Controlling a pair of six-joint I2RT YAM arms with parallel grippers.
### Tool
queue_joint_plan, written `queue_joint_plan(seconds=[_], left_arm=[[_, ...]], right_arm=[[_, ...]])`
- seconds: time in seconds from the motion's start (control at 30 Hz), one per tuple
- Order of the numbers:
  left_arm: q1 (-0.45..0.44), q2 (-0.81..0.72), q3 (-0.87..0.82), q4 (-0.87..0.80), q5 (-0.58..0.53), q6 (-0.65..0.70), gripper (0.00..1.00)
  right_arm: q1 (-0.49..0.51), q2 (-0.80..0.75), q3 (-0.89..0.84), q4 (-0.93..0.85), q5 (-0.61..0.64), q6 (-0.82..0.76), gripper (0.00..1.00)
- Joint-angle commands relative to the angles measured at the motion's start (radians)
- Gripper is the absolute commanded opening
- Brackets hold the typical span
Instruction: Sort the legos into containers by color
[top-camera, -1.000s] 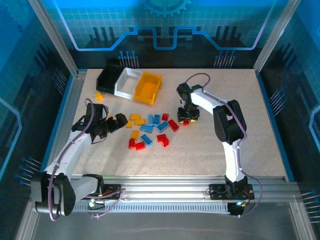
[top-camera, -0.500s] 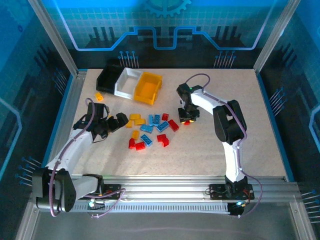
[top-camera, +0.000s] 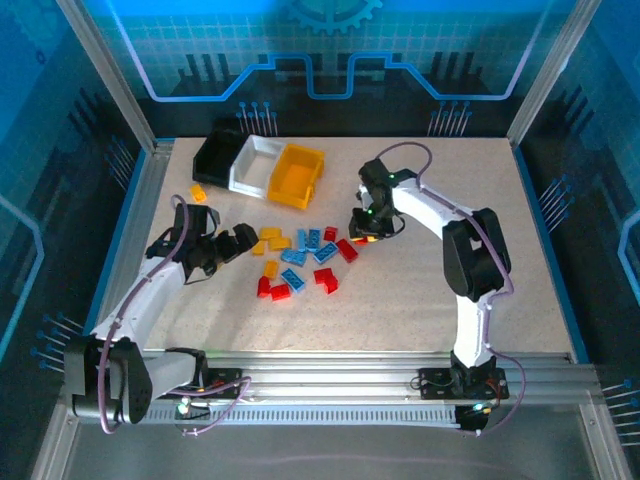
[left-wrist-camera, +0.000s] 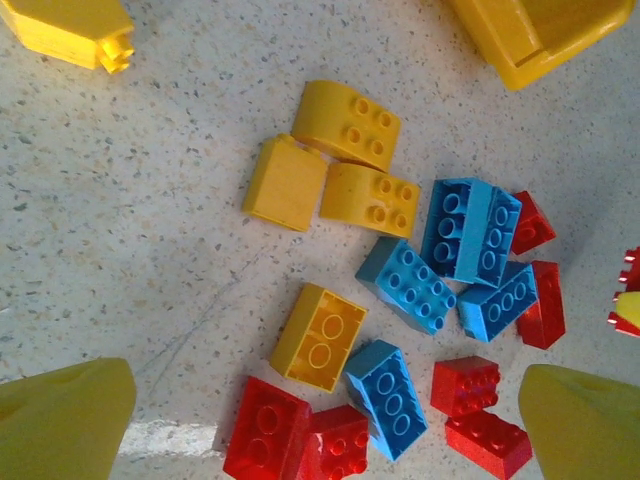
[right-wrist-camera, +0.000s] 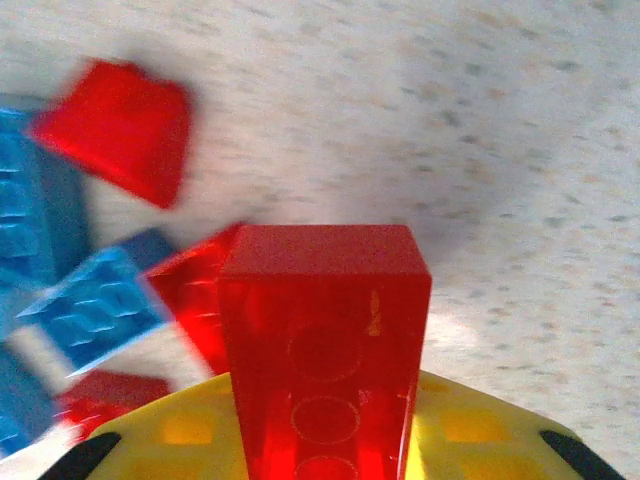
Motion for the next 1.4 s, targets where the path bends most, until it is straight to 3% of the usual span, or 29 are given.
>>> queue_joint_plan(seconds=[0.0, 0.3, 0.47, 0.63, 0.97, 1.37], left_arm=[[-0.007, -0.019, -0.015, 0.018, 0.07, -0.048, 0.99], [-0.015, -0.105, -0.073, 0.008, 0.047, -0.082, 0.99], [-0.021, 0.021, 0.033, 0.083, 0.062, -0.067, 0.99], [-0.041, 0.281, 0.264, 0.132, 0.111, -0.019, 0.99], [-0.132, 0.776, 0.817, 0.068, 0.132, 0.052, 0.99], [-0.214, 1.155, 1.259, -0.024, 0.112, 0.036, 0.99]], right_arm=[[0.006, -0.026, 0.04, 0.078, -0.181, 0.102, 0.32], [0.054, 0.159, 0.382, 0.065, -0.244, 0.17, 0.32], [0.065, 0.209, 0.5, 0.053, -0.252, 0.192, 0.31], [0.051, 0.127, 0.439, 0.054, -0.25, 0.154, 0.31], [-0.061, -0.179, 0.053, 0.114, -0.269, 0.13, 0.31], [-0.085, -0.252, -0.024, 0.078, -0.298, 0.093, 0.31]])
